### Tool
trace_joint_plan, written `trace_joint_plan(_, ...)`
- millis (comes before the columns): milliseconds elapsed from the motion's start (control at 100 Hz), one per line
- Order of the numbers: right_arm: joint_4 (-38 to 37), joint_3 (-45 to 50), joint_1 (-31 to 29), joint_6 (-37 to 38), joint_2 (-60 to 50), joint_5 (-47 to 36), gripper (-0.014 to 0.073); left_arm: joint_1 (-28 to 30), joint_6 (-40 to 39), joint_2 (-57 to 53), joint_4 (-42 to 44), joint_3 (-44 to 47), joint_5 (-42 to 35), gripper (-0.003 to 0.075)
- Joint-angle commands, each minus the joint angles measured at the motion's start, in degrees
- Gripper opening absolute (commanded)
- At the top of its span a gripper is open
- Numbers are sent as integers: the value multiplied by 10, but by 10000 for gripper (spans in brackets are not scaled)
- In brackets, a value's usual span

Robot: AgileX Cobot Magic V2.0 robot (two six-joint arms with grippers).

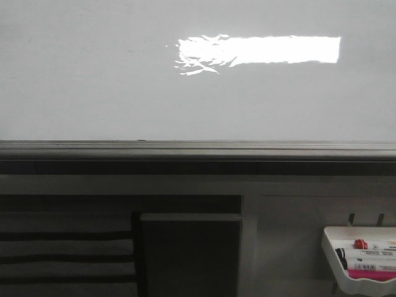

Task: Write number 3 on whiteboard

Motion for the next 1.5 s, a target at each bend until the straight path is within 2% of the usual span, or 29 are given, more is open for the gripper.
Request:
trace_joint_plan(0,-2,-20,-1,-3,7,-46,493,5,2,45,-2,-64,-45,438)
trace_joint_plan(290,-2,-20,-1,-3,7,-46,493,16,2,183,-3,-185,-49,438)
trace_joint_plan(560,-4,-20,-1,-3,7,-48,493,23,2,229,-19,-222,-54,421)
trace_joint_plan(680,-11,-20,-1,-3,7,-48,493,21,2,235,-19,-222,-67,346)
trace_joint_plan(870,-20,-20,-1,-3,7,-48,493,20,2,235,-19,-222,-74,176)
trace_joint_plan(1070,-18,-21,-1,-3,7,-36,493,20,2,231,-19,-223,-57,54)
trace_joint_plan(1200,14,-52,0,-3,14,27,493,20,24,207,-15,-223,-5,-20)
trace_joint_plan(1270,29,-82,8,-11,30,82,493,19,50,185,-16,-223,39,-19)
trace_joint_plan(1340,66,-115,25,-61,54,136,491,12,83,158,-17,-223,93,-19)
trace_joint_plan(1490,181,-174,75,-189,116,237,491,-27,207,102,-46,-223,238,-19)
